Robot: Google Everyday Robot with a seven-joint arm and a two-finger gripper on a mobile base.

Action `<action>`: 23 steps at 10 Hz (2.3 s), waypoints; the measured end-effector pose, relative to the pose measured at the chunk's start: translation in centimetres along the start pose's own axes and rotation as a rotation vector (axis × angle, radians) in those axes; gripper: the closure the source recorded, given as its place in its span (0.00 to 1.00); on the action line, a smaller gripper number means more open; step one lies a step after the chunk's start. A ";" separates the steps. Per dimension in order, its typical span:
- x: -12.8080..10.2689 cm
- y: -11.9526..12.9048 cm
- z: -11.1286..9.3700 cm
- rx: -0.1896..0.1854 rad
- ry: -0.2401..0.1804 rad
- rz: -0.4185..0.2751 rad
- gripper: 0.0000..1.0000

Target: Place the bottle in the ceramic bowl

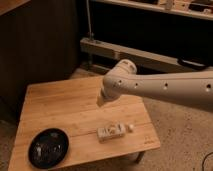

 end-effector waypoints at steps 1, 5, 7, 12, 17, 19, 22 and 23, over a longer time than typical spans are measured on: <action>-0.3 -0.9 -0.9 -0.039 -0.042 -0.101 0.35; -1.5 -2.8 -3.8 -0.160 -0.215 -0.455 0.35; -2.1 -3.7 -5.1 -0.173 -0.299 -0.573 0.35; -2.9 -4.2 -6.1 -0.178 -0.335 -0.682 0.35; -2.6 -3.5 -5.8 -0.233 -0.244 -1.001 0.35; -1.3 -3.9 -5.8 -0.254 -0.227 -1.013 0.35; 1.8 -3.6 -4.1 -0.311 -0.174 -1.015 0.35; 2.7 -3.2 -3.4 -0.323 -0.158 -1.019 0.35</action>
